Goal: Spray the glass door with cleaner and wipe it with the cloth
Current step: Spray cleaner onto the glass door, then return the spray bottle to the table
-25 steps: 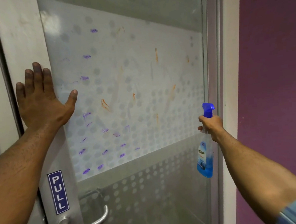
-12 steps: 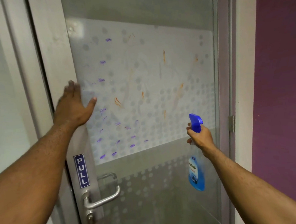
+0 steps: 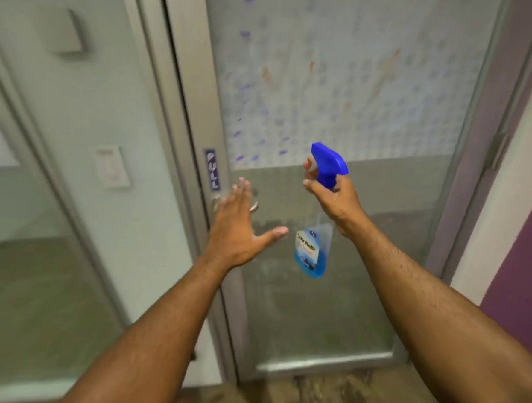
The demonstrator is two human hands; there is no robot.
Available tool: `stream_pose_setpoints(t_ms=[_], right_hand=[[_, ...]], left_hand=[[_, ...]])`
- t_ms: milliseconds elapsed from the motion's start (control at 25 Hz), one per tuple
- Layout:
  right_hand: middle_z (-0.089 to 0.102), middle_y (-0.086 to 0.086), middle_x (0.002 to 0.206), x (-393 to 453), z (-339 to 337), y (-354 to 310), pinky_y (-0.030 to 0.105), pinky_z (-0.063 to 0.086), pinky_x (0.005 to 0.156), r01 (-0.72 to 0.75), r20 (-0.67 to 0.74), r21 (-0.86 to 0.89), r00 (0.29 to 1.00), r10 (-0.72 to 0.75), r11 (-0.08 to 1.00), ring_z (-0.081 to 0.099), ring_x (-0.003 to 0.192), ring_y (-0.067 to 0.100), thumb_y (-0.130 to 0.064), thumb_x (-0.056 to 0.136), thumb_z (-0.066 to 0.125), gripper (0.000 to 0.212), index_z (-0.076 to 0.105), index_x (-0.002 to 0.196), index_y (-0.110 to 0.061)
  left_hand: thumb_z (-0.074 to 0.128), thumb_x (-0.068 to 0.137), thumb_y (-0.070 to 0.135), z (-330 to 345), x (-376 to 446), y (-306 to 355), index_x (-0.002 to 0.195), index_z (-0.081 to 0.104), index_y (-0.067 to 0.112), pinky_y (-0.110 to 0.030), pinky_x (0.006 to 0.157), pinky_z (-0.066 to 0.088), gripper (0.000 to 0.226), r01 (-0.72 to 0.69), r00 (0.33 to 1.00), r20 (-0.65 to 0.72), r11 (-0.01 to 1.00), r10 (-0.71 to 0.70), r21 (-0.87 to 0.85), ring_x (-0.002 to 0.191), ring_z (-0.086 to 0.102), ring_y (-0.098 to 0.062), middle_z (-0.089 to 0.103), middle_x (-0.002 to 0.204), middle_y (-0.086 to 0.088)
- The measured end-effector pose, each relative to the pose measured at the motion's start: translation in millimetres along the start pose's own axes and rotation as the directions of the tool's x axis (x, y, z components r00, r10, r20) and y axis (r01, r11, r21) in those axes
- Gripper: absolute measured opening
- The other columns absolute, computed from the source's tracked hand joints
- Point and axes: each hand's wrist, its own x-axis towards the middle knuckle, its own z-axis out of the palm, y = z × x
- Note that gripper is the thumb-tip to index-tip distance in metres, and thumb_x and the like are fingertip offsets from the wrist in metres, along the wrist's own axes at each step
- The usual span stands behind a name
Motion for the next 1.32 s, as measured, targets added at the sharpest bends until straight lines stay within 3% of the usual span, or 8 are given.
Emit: stream_pose_setpoints(t_ms=[120,280,400,520,760,920,1120,1320], right_hand=[[0.071,-0.002,0.113,-53.1,30.9,-9.1,0.047,0.048,0.104,0.012,0.178,0.092,0.984,-0.029,0.996,0.065,0.112,0.013,-0.024,0.082,0.068,0.025,0.068,0.105,-0.032],[0.064,0.023,0.119,-114.7,78.1,-27.4,0.055,0.047,0.101,-0.059,0.324,0.136,0.946,0.012,0.989,0.06,0.113,0.037,-0.022,0.081,0.068,0.03,0.067,0.109,-0.008],[0.069,0.005,0.122,-158.7,116.0,-45.5,0.045,0.049,0.103,-0.108,0.454,0.206,0.891,0.003,0.973,0.064,0.116,0.019,-0.016,0.086,0.067,0.027,0.064,0.112,-0.024],[0.068,-0.006,0.121,-204.6,157.9,-54.6,0.041,0.048,0.105,-0.176,0.575,0.285,0.818,-0.021,0.942,0.062,0.119,0.011,-0.005,0.09,0.063,0.028,0.062,0.113,-0.019],[0.068,0.001,0.123,-320.9,250.5,-71.1,0.044,0.048,0.105,-0.322,0.796,0.312,0.602,-0.062,0.894,0.064,0.117,0.017,-0.001,0.09,0.063,0.025,0.062,0.111,-0.014],[0.072,-0.006,0.116,-419.3,308.8,-101.6,0.052,0.047,0.104,-0.337,0.887,0.287,0.447,-0.116,0.897,0.065,0.115,0.018,-0.006,0.087,0.067,0.029,0.065,0.11,-0.024],[0.07,0.002,0.12,-551.5,361.0,-163.4,0.05,0.049,0.101,-0.341,0.944,0.269,0.277,-0.177,0.901,0.066,0.113,0.021,-0.014,0.085,0.068,0.03,0.066,0.109,-0.032],[0.068,0.002,0.125,-680.5,399.8,-220.9,0.05,0.051,0.1,-0.358,0.963,0.268,0.121,-0.24,0.895,0.066,0.112,0.02,-0.021,0.085,0.07,0.025,0.071,0.099,-0.042]], left_hand=[[0.052,0.063,0.092,3.1,-88.0,26.9,0.158,-0.005,0.017,-0.042,0.125,0.001,0.133,0.099,0.99,0.102,0.995,-0.096,-0.018,0.152,-0.007,-0.012,-0.007,0.166,0.001],[0.065,0.059,0.085,-13.6,-165.8,47.6,0.158,0.004,0.017,-0.045,0.124,0.014,0.135,0.309,0.948,0.086,0.95,-0.305,-0.039,0.153,0.002,-0.014,0.004,0.167,0.0],[0.069,0.059,0.081,-32.4,-218.1,43.5,0.158,0.01,0.019,-0.043,0.123,0.015,0.131,0.436,0.899,-0.004,0.898,-0.437,-0.065,0.153,0.003,-0.015,0.003,0.167,0.001],[0.073,0.062,0.075,-49.7,-280.1,31.4,0.155,0.019,0.021,-0.042,0.122,0.022,0.121,0.535,0.838,-0.084,0.842,-0.539,-0.063,0.152,0.006,-0.016,0.005,0.166,0.004],[0.073,0.068,0.069,-97.2,-425.7,12.1,0.155,0.018,0.016,-0.041,0.121,0.023,0.116,0.735,0.652,-0.226,0.676,-0.724,-0.044,0.152,0.01,-0.014,0.002,0.166,0.005],[0.074,0.069,0.067,-142.3,-529.1,9.8,0.153,0.028,0.01,-0.043,0.122,0.021,0.112,0.837,0.505,-0.332,0.546,-0.797,-0.036,0.151,0.005,-0.011,0.003,0.166,0.001],[0.075,0.068,0.067,-209.7,-666.3,16.5,0.151,0.03,0.009,-0.046,0.121,0.021,0.111,0.908,0.373,-0.441,0.418,-0.816,-0.006,0.151,0.008,-0.015,0.004,0.166,-0.002],[0.071,0.067,0.073,-271.0,-797.9,34.0,0.151,0.031,0.013,-0.04,0.124,0.007,0.111,0.952,0.276,-0.526,0.306,-0.805,0.032,0.149,-0.007,-0.006,-0.005,0.166,0.003]])
